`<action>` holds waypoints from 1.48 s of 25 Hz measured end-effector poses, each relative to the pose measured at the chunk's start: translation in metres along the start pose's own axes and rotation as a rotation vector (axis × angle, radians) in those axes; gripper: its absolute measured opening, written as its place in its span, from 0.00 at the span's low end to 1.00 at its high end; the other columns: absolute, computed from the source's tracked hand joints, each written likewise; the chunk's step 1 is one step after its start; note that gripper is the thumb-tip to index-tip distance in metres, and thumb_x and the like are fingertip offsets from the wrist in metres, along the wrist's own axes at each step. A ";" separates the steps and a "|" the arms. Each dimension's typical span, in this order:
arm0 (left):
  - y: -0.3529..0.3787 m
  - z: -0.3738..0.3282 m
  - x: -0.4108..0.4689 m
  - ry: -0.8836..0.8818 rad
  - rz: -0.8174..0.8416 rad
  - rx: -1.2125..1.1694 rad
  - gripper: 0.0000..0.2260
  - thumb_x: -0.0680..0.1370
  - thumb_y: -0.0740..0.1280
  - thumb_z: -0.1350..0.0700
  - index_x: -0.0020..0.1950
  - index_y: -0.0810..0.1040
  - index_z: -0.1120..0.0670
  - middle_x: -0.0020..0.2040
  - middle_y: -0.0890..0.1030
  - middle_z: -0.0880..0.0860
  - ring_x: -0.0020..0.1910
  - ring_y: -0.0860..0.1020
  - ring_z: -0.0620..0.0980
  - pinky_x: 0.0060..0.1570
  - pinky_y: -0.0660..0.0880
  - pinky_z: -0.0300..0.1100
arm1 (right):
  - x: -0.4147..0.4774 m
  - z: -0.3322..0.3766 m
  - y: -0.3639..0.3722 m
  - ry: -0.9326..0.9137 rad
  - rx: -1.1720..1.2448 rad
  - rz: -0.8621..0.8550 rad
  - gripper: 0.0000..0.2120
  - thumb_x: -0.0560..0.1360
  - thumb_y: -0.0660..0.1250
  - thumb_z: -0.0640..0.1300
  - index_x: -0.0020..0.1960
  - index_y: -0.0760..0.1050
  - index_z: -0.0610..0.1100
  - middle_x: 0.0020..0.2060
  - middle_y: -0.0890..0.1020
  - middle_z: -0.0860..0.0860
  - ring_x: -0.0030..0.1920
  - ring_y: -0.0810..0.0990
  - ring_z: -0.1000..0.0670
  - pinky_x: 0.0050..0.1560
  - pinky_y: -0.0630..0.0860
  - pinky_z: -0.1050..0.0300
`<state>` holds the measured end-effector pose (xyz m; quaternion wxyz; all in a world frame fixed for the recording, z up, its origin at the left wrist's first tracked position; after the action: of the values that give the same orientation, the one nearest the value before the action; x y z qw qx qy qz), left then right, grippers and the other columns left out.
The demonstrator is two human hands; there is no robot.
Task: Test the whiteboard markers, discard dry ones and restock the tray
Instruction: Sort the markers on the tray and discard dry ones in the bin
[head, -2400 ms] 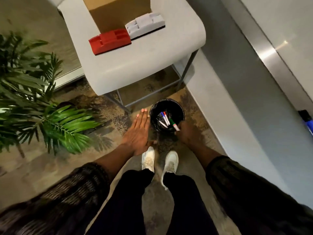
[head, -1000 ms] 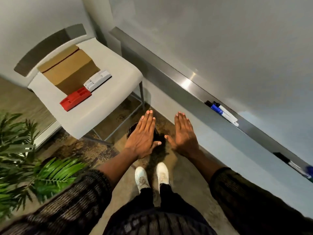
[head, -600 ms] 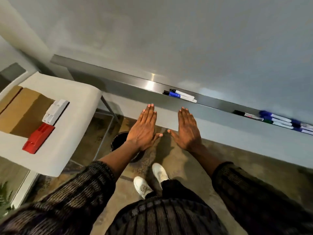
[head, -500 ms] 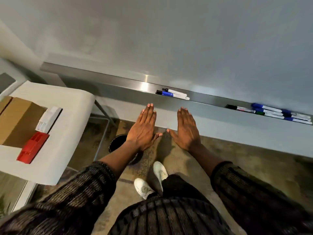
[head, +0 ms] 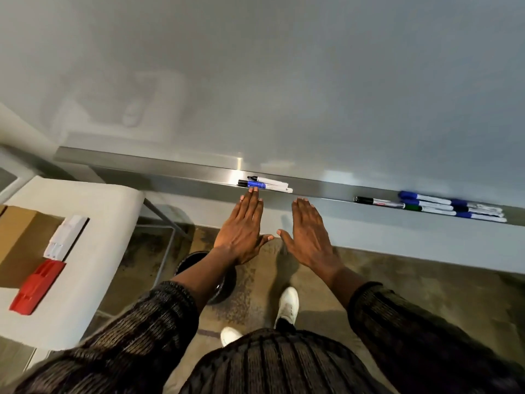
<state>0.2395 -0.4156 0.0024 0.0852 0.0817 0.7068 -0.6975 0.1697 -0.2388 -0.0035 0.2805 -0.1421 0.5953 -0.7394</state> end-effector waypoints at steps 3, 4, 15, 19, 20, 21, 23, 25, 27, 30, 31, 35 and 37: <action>0.000 0.002 0.019 -0.050 -0.017 -0.016 0.45 0.85 0.43 0.28 0.86 0.38 0.63 0.85 0.32 0.64 0.85 0.32 0.61 0.86 0.41 0.57 | 0.028 -0.016 -0.005 -0.039 0.015 -0.003 0.40 0.84 0.59 0.61 0.85 0.50 0.39 0.84 0.54 0.40 0.84 0.53 0.41 0.83 0.47 0.48; 0.000 0.002 0.022 -0.072 -0.016 -0.022 0.45 0.85 0.43 0.28 0.86 0.38 0.63 0.85 0.32 0.64 0.85 0.32 0.61 0.86 0.41 0.57 | 0.035 -0.021 -0.006 -0.039 0.015 -0.007 0.39 0.84 0.61 0.60 0.84 0.52 0.39 0.84 0.56 0.40 0.84 0.55 0.40 0.83 0.50 0.47; 0.015 0.057 0.040 -0.212 0.053 -0.081 0.47 0.84 0.44 0.27 0.85 0.33 0.63 0.84 0.29 0.64 0.84 0.30 0.61 0.86 0.39 0.57 | 0.084 -0.010 -0.003 -0.039 -0.081 -0.120 0.24 0.78 0.73 0.52 0.70 0.75 0.43 0.63 0.80 0.41 0.62 0.78 0.39 0.60 0.76 0.43; 0.027 0.074 0.053 -0.217 0.045 -0.120 0.48 0.84 0.45 0.27 0.84 0.31 0.63 0.84 0.29 0.65 0.84 0.30 0.62 0.86 0.40 0.58 | 0.093 -0.002 -0.002 -0.007 -0.109 -0.150 0.20 0.79 0.73 0.50 0.67 0.77 0.45 0.59 0.80 0.42 0.59 0.78 0.40 0.57 0.76 0.44; 0.030 0.076 0.055 -0.206 0.054 -0.134 0.48 0.84 0.45 0.27 0.84 0.31 0.63 0.84 0.29 0.65 0.84 0.30 0.62 0.86 0.40 0.58 | 0.095 -0.001 -0.002 0.001 -0.117 -0.153 0.19 0.79 0.72 0.50 0.67 0.77 0.45 0.58 0.80 0.42 0.58 0.78 0.40 0.56 0.76 0.44; 0.033 0.078 0.056 -0.192 0.056 -0.146 0.48 0.83 0.45 0.27 0.84 0.31 0.64 0.84 0.29 0.65 0.84 0.30 0.62 0.86 0.40 0.59 | 0.097 -0.001 -0.001 0.012 -0.128 -0.153 0.18 0.79 0.72 0.50 0.67 0.77 0.45 0.58 0.80 0.43 0.58 0.78 0.41 0.56 0.76 0.45; 0.037 0.082 0.056 -0.160 0.033 -0.156 0.50 0.82 0.43 0.25 0.84 0.32 0.64 0.84 0.29 0.65 0.84 0.30 0.62 0.86 0.40 0.59 | 0.100 -0.002 0.002 0.030 -0.150 -0.168 0.17 0.80 0.72 0.50 0.67 0.77 0.46 0.57 0.80 0.43 0.58 0.77 0.41 0.56 0.76 0.45; 0.040 0.086 0.055 -0.133 0.024 -0.154 0.51 0.80 0.38 0.24 0.84 0.33 0.65 0.84 0.30 0.65 0.85 0.31 0.63 0.85 0.39 0.58 | 0.103 -0.003 0.004 0.045 -0.137 -0.208 0.17 0.80 0.72 0.49 0.66 0.77 0.45 0.55 0.79 0.43 0.56 0.77 0.41 0.54 0.76 0.45; 0.041 0.090 0.053 -0.106 0.020 -0.129 0.50 0.80 0.36 0.25 0.84 0.32 0.65 0.84 0.29 0.66 0.84 0.30 0.63 0.85 0.39 0.58 | 0.105 -0.003 0.002 0.055 -0.092 -0.251 0.13 0.79 0.72 0.46 0.62 0.78 0.45 0.52 0.78 0.44 0.53 0.77 0.40 0.51 0.74 0.44; 0.041 0.093 0.052 -0.080 0.026 -0.116 0.50 0.81 0.39 0.24 0.84 0.31 0.65 0.83 0.28 0.65 0.84 0.29 0.62 0.85 0.37 0.57 | 0.110 -0.008 -0.006 0.041 -0.022 -0.265 0.09 0.78 0.72 0.43 0.58 0.79 0.46 0.48 0.76 0.44 0.50 0.75 0.41 0.48 0.73 0.45; 0.042 0.094 0.052 -0.072 0.023 -0.118 0.50 0.82 0.42 0.25 0.84 0.31 0.64 0.83 0.28 0.65 0.84 0.29 0.62 0.85 0.36 0.57 | 0.112 -0.010 -0.007 0.027 -0.022 -0.258 0.08 0.78 0.72 0.42 0.57 0.80 0.46 0.48 0.76 0.44 0.49 0.75 0.40 0.47 0.73 0.46; 0.042 0.097 0.050 -0.045 -0.008 -0.112 0.50 0.83 0.46 0.26 0.84 0.32 0.64 0.84 0.29 0.65 0.84 0.29 0.62 0.84 0.33 0.55 | 0.112 -0.022 -0.011 0.004 -0.031 -0.243 0.09 0.74 0.76 0.36 0.53 0.82 0.43 0.44 0.77 0.43 0.44 0.77 0.39 0.41 0.70 0.51; 0.042 0.097 0.049 -0.034 -0.023 -0.108 0.50 0.84 0.47 0.26 0.84 0.32 0.65 0.84 0.29 0.66 0.84 0.30 0.62 0.84 0.35 0.56 | 0.107 -0.027 -0.014 0.028 -0.005 -0.249 0.09 0.75 0.76 0.35 0.53 0.84 0.43 0.44 0.78 0.42 0.43 0.78 0.39 0.41 0.68 0.54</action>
<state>0.2020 -0.5117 -0.0516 0.0935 0.0568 0.7427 -0.6606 0.0656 -0.2783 -0.0103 0.1780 -0.2054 0.5785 -0.7691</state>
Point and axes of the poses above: each hand's wrist, its own x-axis towards the middle knuckle, its own y-axis out of the palm, z = x × y, the point moved 4 cm from there along x, towards the middle knuckle
